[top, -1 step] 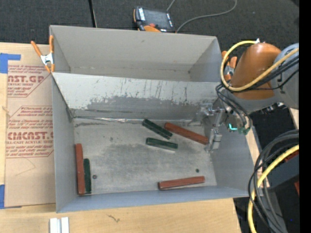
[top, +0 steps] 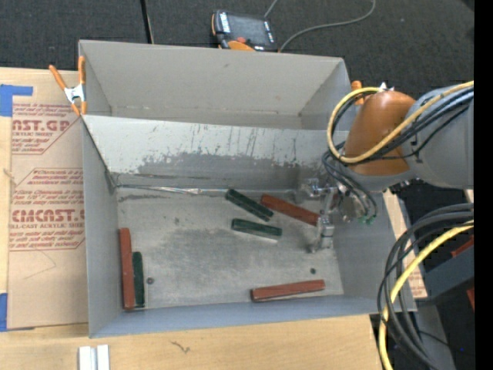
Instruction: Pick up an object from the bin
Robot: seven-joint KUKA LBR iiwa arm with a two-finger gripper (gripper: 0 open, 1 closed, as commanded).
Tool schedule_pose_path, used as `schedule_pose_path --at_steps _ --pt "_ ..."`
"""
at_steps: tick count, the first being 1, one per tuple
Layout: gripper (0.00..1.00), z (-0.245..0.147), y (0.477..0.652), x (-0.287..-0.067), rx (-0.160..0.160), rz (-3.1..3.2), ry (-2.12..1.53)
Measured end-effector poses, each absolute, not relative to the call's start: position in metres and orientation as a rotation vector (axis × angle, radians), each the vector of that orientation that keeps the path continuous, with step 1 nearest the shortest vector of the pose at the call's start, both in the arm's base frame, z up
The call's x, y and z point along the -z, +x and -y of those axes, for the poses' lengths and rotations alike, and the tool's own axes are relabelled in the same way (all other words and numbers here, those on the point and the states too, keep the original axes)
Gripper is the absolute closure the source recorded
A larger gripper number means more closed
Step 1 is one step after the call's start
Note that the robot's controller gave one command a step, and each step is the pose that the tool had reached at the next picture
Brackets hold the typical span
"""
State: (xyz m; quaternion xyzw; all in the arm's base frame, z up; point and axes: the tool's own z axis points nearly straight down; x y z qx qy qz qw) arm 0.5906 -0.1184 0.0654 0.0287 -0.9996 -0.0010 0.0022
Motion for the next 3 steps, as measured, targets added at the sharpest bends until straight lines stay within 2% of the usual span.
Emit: schedule_pose_path --at_steps 1,2,3 --pt "1.0 0.119 0.593 -0.07 -0.001 3.143 0.092" --pt "1.0 0.114 0.556 -0.191 -0.001 3.148 -0.12" --pt "1.0 0.143 0.577 -0.273 -0.005 3.13 0.352"
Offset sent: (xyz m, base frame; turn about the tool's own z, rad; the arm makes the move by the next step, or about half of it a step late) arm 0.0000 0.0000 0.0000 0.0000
